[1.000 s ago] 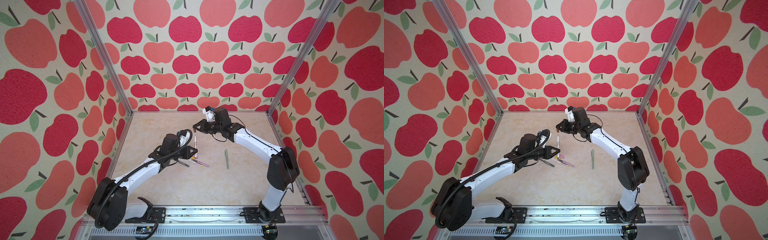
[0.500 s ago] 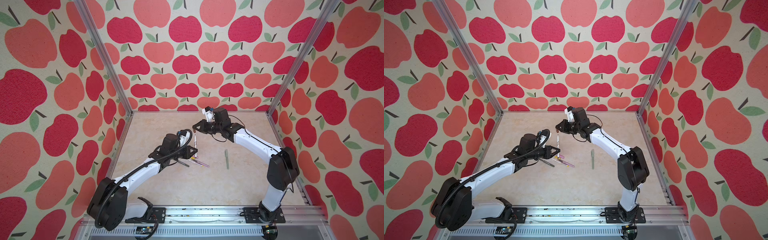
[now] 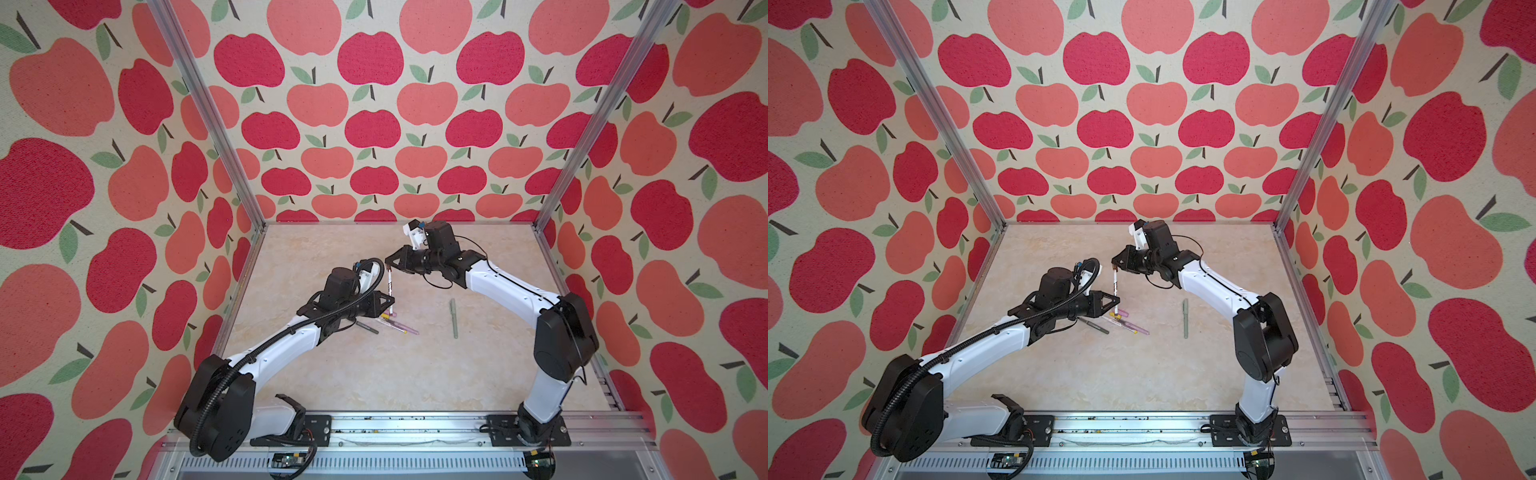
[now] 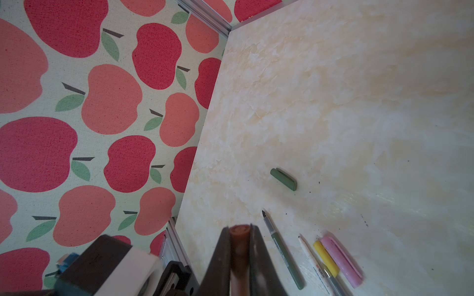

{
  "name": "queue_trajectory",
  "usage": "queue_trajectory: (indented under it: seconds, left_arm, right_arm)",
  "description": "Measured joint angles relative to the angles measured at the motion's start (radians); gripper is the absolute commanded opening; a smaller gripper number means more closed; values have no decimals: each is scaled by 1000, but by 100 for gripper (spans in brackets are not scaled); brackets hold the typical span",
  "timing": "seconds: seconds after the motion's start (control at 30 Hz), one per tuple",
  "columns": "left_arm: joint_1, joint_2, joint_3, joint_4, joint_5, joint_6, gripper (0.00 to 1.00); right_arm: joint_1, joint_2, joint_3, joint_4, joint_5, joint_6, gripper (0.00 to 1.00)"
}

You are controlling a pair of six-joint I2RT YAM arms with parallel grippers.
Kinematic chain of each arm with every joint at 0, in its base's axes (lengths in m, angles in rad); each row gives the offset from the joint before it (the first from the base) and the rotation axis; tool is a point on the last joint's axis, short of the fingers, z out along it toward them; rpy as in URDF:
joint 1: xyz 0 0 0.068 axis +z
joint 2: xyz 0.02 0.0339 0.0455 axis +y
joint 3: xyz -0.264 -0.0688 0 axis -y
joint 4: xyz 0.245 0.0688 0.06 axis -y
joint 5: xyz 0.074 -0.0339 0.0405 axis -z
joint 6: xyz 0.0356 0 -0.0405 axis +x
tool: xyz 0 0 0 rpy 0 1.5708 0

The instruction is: Insert the pens into the pen caps

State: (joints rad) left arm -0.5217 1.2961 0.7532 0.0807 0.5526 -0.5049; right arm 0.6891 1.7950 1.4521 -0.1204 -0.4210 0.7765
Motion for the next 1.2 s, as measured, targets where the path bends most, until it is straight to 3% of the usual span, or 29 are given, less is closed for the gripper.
queue_trajectory:
  seconds: [1.2]
  left_arm:
    - [0,0,0,22,0,-1,1]
  right_arm:
    - [-2,-6,53,-3,2,-2,4]
